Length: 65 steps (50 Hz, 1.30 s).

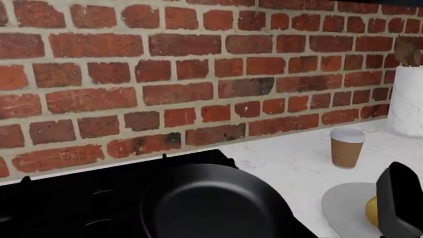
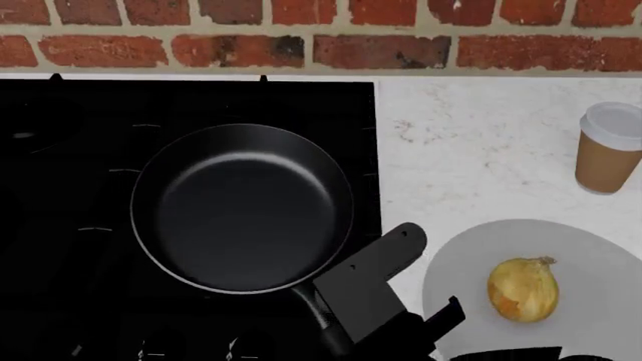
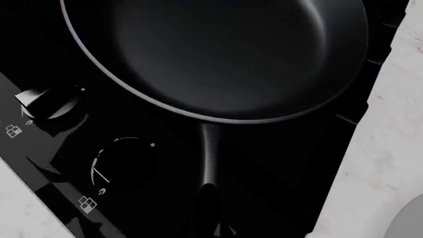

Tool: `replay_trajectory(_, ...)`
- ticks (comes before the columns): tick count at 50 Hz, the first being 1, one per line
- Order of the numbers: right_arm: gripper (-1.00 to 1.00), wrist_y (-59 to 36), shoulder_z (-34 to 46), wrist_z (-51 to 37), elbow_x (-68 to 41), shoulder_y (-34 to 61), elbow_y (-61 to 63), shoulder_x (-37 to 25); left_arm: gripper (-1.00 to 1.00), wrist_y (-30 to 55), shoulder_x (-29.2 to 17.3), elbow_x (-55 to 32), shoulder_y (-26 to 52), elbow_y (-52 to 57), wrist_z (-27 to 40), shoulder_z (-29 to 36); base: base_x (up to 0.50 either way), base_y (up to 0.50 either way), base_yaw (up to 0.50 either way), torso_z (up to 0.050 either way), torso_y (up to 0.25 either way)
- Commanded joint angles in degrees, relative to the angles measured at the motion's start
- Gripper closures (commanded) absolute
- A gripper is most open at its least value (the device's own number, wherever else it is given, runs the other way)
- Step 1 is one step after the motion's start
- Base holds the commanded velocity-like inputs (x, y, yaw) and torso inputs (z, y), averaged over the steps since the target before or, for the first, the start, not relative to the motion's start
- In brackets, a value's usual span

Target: Pick up the pan and dump the vegetables in it onto the plate. Then return the pan to the stove.

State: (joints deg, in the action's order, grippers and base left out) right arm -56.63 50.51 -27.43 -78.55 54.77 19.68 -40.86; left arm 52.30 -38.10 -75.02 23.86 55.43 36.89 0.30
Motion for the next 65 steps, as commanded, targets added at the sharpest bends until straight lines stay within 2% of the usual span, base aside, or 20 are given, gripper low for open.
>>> replay_trajectory(1,1.0,1.8,-1.0,4.2,8.7,1.7,-4.5,4.0,-1.0,-1.6,0.7,1.1,-0.7,-0.5,-2.0,-0.9,0.0,0.0,0.0,0.0,0.0)
replay_trajectory(18,1.0,2.9,0.1,6.1,10.1,1.5,-7.6,5.7,-1.0,-2.5,-0.1,0.9,-1.4,-0.3,-1.9,-1.4,0.0,0.0,0.0,0.0,0.0)
replay_trajectory(19,-1.0,2.9,-0.1,6.1,10.0,1.5,-7.4,5.5,-1.0,-2.5,-0.1,0.9,-1.4,-0.3,-1.9,-1.3,0.0,0.0,0.0,0.0,0.0)
replay_trajectory(29,-1.0,4.3,-5.5,-1.5,6.5,2.3,0.4,2.1,-1.0,-2.7,0.0,1.0,-1.3,-0.5,-1.8,-0.8,0.0,0.0,0.0,0.0,0.0)
replay_trajectory(46,-1.0,1.3,-10.0,-8.2,-1.7,7.7,7.3,-0.8,-1.0,-3.6,0.0,2.0,-2.4,-0.6,-2.6,-0.3,0.0,0.0,0.0,0.0,0.0)
replay_trajectory(54,-1.0,-0.7,-12.6,-20.9,-14.1,12.1,15.4,-1.7,-1.0,-3.7,-0.3,1.1,-1.9,-0.3,-1.8,-0.4,0.0,0.0,0.0,0.0,0.0)
replay_trajectory(59,-1.0,0.6,-15.1,-28.8,-23.9,15.3,21.6,-5.6,-1.0,-3.8,-0.5,0.2,-1.2,-0.2,-1.1,-0.3,0.0,0.0,0.0,0.0,0.0)
replay_trajectory(65,-1.0,3.6,-18.3,-32.2,-29.1,14.5,26.4,-11.1,-1.0,-3.6,-0.9,-1.0,-0.2,0.3,-0.1,-0.2,0.0,0.0,0.0,0.0,0.0)
